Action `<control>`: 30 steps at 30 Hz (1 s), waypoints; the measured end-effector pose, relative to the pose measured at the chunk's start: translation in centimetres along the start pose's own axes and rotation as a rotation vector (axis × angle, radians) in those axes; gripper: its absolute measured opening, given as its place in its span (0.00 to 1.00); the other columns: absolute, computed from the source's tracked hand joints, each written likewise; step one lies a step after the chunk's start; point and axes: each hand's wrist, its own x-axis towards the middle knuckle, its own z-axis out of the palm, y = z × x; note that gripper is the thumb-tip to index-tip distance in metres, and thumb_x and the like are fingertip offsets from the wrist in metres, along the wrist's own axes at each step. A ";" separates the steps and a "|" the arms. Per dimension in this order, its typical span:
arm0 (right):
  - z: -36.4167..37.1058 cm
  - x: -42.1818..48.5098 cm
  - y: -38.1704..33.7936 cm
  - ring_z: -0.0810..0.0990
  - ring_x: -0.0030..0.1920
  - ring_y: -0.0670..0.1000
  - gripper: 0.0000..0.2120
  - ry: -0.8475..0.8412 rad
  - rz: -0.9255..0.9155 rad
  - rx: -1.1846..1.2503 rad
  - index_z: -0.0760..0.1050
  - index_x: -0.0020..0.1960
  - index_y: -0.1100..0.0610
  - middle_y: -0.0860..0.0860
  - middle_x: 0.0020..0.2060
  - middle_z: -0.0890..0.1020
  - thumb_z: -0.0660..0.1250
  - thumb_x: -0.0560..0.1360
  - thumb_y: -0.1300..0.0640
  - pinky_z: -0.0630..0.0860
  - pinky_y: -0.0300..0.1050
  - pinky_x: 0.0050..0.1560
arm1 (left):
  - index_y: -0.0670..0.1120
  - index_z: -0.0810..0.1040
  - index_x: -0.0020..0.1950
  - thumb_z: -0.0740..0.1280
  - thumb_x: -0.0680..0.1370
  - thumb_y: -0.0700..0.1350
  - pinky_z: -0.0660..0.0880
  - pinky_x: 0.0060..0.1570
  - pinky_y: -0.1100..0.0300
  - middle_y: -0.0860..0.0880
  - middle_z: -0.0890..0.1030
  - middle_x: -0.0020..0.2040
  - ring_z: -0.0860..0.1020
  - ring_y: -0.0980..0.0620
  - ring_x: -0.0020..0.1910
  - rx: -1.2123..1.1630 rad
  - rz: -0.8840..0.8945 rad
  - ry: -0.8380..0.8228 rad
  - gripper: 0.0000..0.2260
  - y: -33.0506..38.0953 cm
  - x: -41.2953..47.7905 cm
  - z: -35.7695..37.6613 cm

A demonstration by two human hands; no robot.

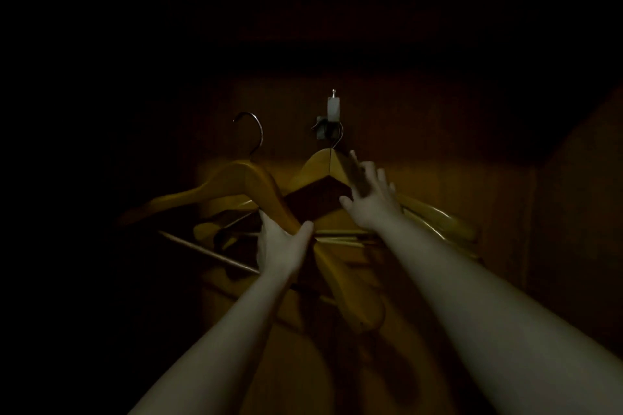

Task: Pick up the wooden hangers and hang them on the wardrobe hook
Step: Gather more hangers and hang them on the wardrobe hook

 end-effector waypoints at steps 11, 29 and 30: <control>0.2 -20.4 1.8 0.72 0.65 0.54 0.25 -0.573 -0.077 0.401 0.65 0.71 0.55 0.54 0.65 0.74 0.64 0.76 0.50 0.68 0.47 0.64 | 0.52 0.53 0.73 0.70 0.69 0.55 0.72 0.63 0.45 0.43 0.75 0.64 0.76 0.43 0.61 -0.032 -0.086 -0.021 0.39 -0.9 -15.4 -0.8; -2.9 -34.5 11.2 0.75 0.42 0.50 0.09 -0.489 -0.061 0.155 0.71 0.52 0.46 0.42 0.33 0.70 0.59 0.77 0.43 0.69 0.46 0.47 | 0.48 0.57 0.74 0.66 0.75 0.55 0.59 0.70 0.46 0.44 0.62 0.72 0.62 0.45 0.72 0.843 0.109 0.043 0.32 -2.8 -31.0 -7.1; -3.3 -34.1 11.5 0.74 0.39 0.49 0.07 -0.494 -0.065 0.179 0.70 0.49 0.46 0.43 0.32 0.70 0.59 0.77 0.43 0.68 0.46 0.46 | 0.49 0.54 0.75 0.66 0.75 0.56 0.56 0.71 0.46 0.44 0.61 0.74 0.60 0.45 0.73 0.922 0.114 -0.011 0.34 -3.1 -30.2 -7.3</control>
